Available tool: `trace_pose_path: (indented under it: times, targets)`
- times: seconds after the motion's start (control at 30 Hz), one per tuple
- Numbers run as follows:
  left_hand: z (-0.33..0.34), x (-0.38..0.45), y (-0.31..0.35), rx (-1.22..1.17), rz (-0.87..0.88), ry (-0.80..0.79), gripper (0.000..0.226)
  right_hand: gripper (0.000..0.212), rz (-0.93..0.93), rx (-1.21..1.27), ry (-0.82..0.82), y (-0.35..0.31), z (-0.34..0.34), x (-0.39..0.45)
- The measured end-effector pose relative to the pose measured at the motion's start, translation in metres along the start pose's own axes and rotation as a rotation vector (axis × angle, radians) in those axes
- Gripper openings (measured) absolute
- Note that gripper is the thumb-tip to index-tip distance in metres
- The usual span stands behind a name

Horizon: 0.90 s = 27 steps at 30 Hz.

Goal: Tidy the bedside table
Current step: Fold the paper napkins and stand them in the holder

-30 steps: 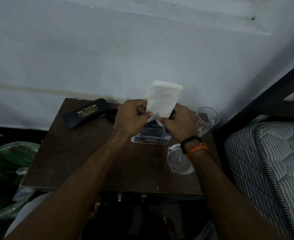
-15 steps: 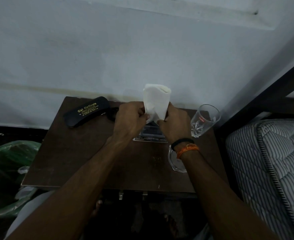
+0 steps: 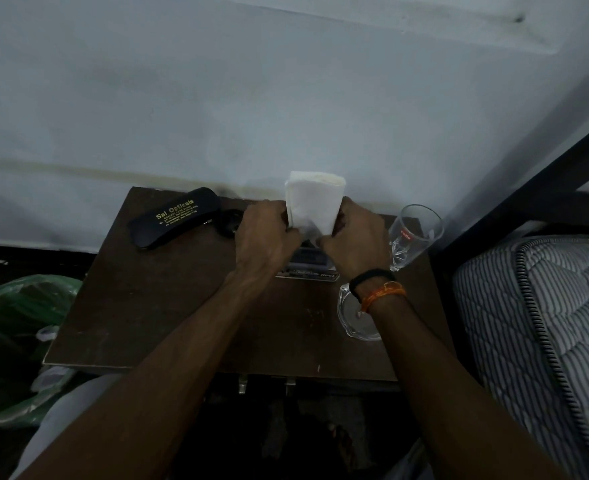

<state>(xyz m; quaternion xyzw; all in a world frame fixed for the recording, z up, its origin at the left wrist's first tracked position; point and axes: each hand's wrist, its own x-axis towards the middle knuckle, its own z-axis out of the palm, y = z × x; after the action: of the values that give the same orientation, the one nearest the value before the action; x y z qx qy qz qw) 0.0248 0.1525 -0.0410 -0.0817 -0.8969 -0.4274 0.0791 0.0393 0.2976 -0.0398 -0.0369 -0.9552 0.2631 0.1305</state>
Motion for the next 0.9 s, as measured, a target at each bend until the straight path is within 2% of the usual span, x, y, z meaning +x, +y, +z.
trace_pose_path:
  times: [0.17, 0.23, 0.33, 0.47, 0.57, 0.77, 0.9]
  targets:
    - [0.002, 0.005, -0.009, -0.025, -0.029, -0.012, 0.021, 0.047, -0.001, -0.102, 0.015, -0.002, 0.010, -0.006]
    - [0.001, 0.008, -0.010, -0.019, -0.021, 0.001, 0.028, 0.048, 0.009, -0.104, 0.015, -0.003, 0.011, -0.006]
    - [0.003, 0.009, -0.011, -0.003, -0.004, 0.029, 0.024, 0.048, 0.027, -0.043, 0.002, -0.004, 0.010, -0.004]
    - [0.007, 0.008, -0.011, 0.038, -0.001, 0.034, 0.020, 0.042, 0.060, 0.113, 0.051, -0.006, -0.003, 0.001]
    - [0.007, 0.007, -0.011, 0.036, 0.003, 0.027, 0.012, 0.037, 0.054, 0.141, 0.068, -0.009, -0.013, 0.002]
    - [0.009, 0.008, -0.014, 0.114, 0.001, 0.009, 0.014, 0.026, 0.087, 0.102, 0.041, -0.006, -0.012, 0.000]
    - [0.006, 0.009, -0.013, 0.038, -0.007, -0.015, 0.023, 0.021, 0.098, 0.097, 0.016, -0.003, -0.010, 0.001]
